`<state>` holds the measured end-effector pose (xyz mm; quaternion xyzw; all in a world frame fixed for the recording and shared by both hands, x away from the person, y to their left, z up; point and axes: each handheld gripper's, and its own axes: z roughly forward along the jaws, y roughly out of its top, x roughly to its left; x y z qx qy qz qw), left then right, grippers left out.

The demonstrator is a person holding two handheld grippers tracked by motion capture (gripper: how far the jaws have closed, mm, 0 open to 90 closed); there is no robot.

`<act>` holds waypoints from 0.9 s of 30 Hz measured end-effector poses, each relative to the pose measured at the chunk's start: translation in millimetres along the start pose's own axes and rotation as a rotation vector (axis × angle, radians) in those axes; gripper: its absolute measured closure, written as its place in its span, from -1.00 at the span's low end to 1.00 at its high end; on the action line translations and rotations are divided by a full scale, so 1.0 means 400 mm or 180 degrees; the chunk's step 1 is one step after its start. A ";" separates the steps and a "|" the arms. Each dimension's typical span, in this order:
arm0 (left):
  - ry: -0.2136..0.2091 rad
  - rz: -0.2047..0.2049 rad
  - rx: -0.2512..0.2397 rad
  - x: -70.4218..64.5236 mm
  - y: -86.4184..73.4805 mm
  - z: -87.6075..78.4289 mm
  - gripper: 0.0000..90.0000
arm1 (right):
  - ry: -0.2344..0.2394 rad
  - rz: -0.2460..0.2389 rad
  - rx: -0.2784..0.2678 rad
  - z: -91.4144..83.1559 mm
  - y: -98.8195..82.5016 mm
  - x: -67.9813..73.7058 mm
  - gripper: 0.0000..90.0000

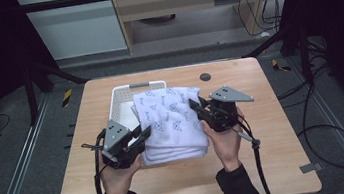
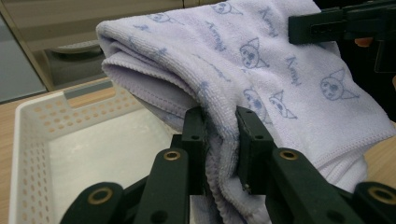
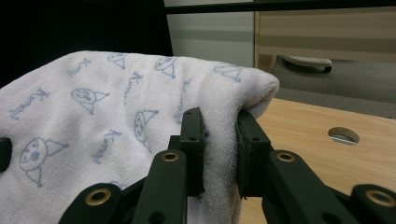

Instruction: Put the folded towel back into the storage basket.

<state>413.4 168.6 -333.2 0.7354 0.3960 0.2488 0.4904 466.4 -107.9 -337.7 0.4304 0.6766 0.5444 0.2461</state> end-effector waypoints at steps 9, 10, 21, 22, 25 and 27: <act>0.0090 -0.0071 -0.0059 0.048 -0.010 -0.021 0.66 | 0.0041 -0.0066 0.0030 0.046 0.028 0.039 0.68; 0.0105 -0.0079 -0.0062 0.053 -0.011 -0.022 0.66 | 0.0044 -0.0072 0.0034 0.052 0.029 0.043 0.68; 0.0211 -0.0132 -0.0069 0.101 -0.015 -0.021 0.66 | 0.0037 -0.0095 0.0085 0.109 0.039 0.074 0.68; 0.0217 -0.0139 -0.0074 0.104 -0.014 -0.021 0.66 | 0.0032 -0.0106 0.0081 0.113 0.041 0.076 0.68; 0.0231 -0.0174 -0.0089 0.116 -0.013 -0.025 0.66 | 0.0027 -0.0125 0.0071 0.125 0.047 0.084 0.68; 0.0232 -0.0194 -0.0097 0.125 -0.013 -0.027 0.66 | 0.0025 -0.0155 0.0066 0.132 0.050 0.091 0.68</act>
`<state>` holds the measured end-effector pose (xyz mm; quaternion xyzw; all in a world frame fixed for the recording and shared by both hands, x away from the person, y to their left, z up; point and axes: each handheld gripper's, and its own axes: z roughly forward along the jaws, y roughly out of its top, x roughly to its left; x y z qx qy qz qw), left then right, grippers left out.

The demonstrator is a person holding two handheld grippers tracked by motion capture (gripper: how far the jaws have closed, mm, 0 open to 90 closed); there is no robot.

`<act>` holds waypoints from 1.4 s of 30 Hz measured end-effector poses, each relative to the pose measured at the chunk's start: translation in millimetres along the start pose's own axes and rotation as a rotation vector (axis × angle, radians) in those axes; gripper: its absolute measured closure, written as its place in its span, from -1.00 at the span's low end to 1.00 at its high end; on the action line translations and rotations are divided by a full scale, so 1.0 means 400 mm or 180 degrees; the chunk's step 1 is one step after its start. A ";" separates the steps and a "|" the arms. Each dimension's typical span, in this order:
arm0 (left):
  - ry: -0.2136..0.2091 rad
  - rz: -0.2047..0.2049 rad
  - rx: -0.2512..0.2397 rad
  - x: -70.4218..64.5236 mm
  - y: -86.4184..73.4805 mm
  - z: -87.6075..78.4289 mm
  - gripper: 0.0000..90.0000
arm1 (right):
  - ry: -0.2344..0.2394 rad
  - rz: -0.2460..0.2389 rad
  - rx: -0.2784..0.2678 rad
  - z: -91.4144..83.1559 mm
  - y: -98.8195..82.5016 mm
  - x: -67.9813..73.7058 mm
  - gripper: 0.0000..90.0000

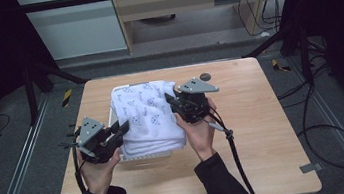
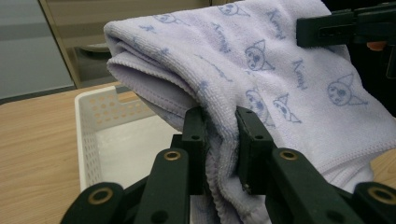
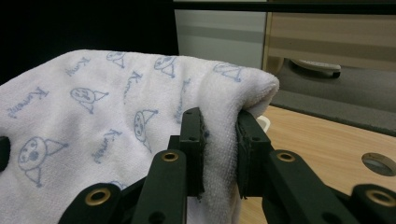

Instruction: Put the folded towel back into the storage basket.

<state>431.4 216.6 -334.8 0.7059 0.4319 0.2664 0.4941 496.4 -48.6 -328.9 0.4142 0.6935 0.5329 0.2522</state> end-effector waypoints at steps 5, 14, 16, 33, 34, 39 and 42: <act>0.0017 -0.0043 -0.0025 0.019 0.001 -0.001 0.66 | 0.0006 -0.0018 -0.0022 0.018 0.008 0.011 0.68; 0.0069 -0.0098 -0.0048 0.054 0.004 0.001 0.66 | 0.0010 -0.0079 -0.0027 0.049 0.028 0.033 0.68; 0.0076 -0.0111 -0.0052 0.064 0.004 0.002 0.66 | 0.0019 -0.0066 -0.0034 0.058 0.032 0.035 0.68; 0.0206 -0.0182 0.0011 0.129 -0.005 0.028 0.66 | 0.0019 -0.0119 -0.0024 0.140 0.031 0.062 0.67; 0.0207 -0.0197 0.0013 0.133 -0.006 0.030 0.66 | 0.0021 -0.0120 -0.0025 0.144 0.030 0.063 0.67; 0.0241 -0.0196 0.0040 0.147 -0.016 0.043 0.66 | 0.0016 -0.0135 0.0004 0.166 0.027 0.067 0.67; 0.0255 -0.0217 0.0074 0.157 -0.022 0.051 0.66 | 0.0007 -0.0128 0.0022 0.179 0.021 0.069 0.67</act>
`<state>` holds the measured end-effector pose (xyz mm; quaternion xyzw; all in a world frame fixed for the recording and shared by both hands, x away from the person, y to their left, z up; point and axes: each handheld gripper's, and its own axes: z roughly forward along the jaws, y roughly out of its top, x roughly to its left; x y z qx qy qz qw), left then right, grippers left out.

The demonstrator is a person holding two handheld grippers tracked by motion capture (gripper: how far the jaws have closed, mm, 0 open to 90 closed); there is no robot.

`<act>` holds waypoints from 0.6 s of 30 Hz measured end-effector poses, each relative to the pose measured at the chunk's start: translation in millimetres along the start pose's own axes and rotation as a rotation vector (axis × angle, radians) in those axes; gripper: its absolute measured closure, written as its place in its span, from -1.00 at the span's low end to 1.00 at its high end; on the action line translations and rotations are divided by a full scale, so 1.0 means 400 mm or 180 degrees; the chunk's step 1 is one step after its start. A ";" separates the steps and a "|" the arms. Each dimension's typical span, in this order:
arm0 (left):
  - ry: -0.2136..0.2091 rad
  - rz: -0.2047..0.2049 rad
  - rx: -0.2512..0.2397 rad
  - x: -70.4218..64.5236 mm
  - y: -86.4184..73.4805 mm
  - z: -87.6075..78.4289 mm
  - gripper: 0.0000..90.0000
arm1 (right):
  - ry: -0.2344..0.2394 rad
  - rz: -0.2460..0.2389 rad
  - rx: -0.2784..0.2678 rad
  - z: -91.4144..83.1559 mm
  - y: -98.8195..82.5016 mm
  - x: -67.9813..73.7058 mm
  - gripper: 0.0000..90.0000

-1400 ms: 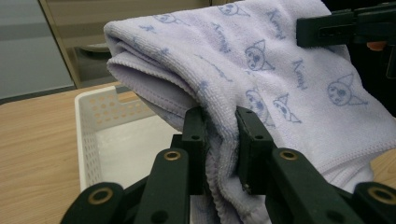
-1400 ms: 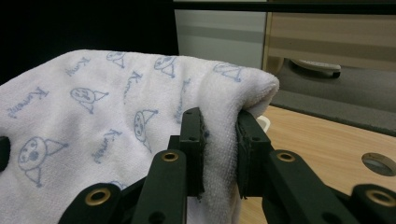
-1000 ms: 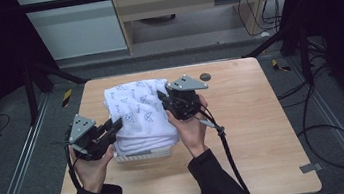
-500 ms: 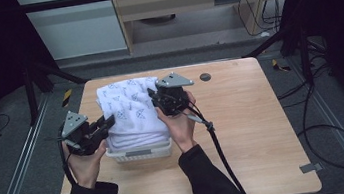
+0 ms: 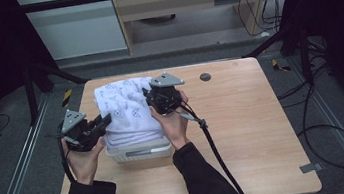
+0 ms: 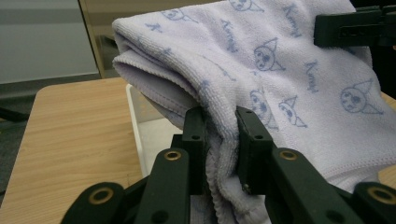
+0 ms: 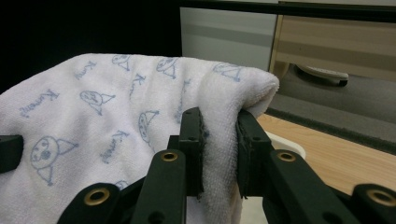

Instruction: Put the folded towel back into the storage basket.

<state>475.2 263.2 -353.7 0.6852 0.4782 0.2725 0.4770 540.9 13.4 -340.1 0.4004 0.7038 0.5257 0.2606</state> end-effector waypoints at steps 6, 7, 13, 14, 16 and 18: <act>0.0021 -0.0010 0.0061 0.011 -0.010 0.019 0.66 | -0.0011 -0.0008 0.0051 0.021 -0.010 0.004 0.67; 0.0021 -0.0012 0.0070 0.013 -0.011 0.023 0.66 | -0.0016 -0.0011 0.0059 0.025 -0.012 0.003 0.67; 0.0031 -0.0013 0.0133 0.022 -0.021 0.043 0.66 | -0.0025 -0.0011 0.0107 0.044 -0.026 0.004 0.67; 0.0029 -0.0012 0.0138 0.023 -0.023 0.046 0.66 | -0.0026 -0.0009 0.0097 0.046 -0.029 0.003 0.67; 0.0037 0.0001 0.0162 0.023 -0.025 0.052 0.66 | -0.0031 0.0021 0.0106 0.051 -0.036 -0.001 0.67; 0.0037 0.0009 0.0186 0.022 -0.028 0.060 0.66 | -0.0034 0.0044 0.0133 0.056 -0.044 -0.005 0.67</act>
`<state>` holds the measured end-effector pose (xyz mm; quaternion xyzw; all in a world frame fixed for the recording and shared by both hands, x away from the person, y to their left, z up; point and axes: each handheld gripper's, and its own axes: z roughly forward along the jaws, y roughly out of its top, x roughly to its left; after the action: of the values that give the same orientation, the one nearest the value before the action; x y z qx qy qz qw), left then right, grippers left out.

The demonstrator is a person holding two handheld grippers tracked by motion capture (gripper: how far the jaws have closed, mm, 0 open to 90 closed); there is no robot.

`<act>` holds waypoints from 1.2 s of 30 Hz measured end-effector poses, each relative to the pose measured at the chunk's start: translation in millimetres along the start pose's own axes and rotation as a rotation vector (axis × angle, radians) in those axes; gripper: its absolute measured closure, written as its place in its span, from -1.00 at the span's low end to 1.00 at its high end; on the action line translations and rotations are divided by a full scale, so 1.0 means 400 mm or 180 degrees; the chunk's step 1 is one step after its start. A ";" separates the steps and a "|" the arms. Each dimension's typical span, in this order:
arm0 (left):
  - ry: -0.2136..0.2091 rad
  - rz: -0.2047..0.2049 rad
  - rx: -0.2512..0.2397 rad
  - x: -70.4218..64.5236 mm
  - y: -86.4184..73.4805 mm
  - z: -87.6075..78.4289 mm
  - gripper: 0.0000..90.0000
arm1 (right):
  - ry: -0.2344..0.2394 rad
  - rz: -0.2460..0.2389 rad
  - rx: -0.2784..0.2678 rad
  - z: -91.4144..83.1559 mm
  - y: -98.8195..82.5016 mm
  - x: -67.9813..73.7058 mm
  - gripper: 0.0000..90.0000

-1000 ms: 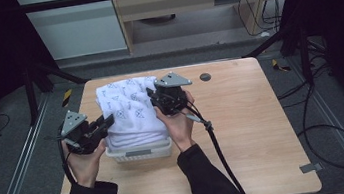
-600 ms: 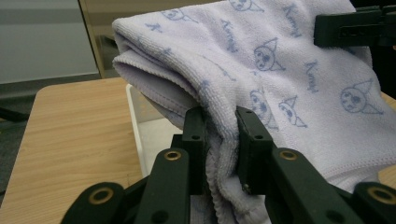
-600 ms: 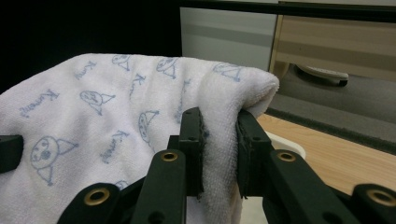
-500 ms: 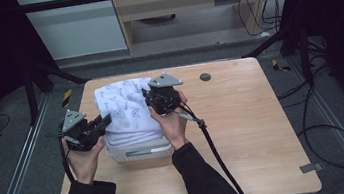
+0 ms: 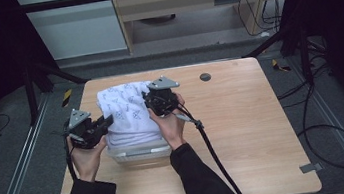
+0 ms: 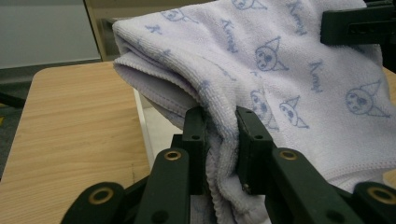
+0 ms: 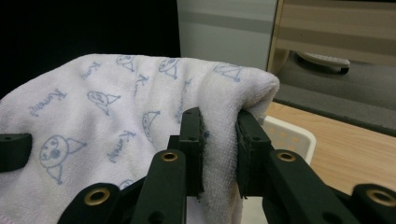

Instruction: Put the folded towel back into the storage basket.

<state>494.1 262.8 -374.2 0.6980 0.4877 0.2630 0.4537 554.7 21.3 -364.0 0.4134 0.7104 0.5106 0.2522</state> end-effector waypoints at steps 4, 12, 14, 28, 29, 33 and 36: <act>-0.0014 0.0008 0.0070 0.000 -0.007 0.019 0.66 | -0.0021 0.0013 0.0038 0.009 -0.015 -0.008 0.67; -0.0019 0.0018 0.0164 0.000 -0.021 0.046 0.66 | -0.0039 0.0077 0.0129 0.027 -0.042 -0.024 0.67; -0.0026 0.0023 0.0181 0.000 -0.024 0.051 0.66 | -0.0045 0.0079 0.0138 0.029 -0.049 -0.028 0.67; -0.0006 0.0062 0.0288 -0.005 -0.044 0.083 0.66 | -0.0102 0.0081 0.0247 0.046 -0.082 -0.040 0.67; -0.0010 0.0051 0.0307 -0.006 -0.045 0.084 0.66 | -0.0108 0.0083 0.0251 0.048 -0.084 -0.040 0.67; -0.0002 0.0044 0.0342 -0.004 -0.050 0.091 0.66 | -0.0106 0.0080 0.0299 0.055 -0.093 -0.043 0.67; 0.0006 0.0049 0.0381 -0.005 -0.056 0.099 0.66 | -0.0107 0.0071 0.0332 0.059 -0.099 -0.045 0.66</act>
<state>515.7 248.6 -411.7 0.7273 0.4976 0.2375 0.4087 569.5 12.9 -410.4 0.4424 0.7271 0.4687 0.2366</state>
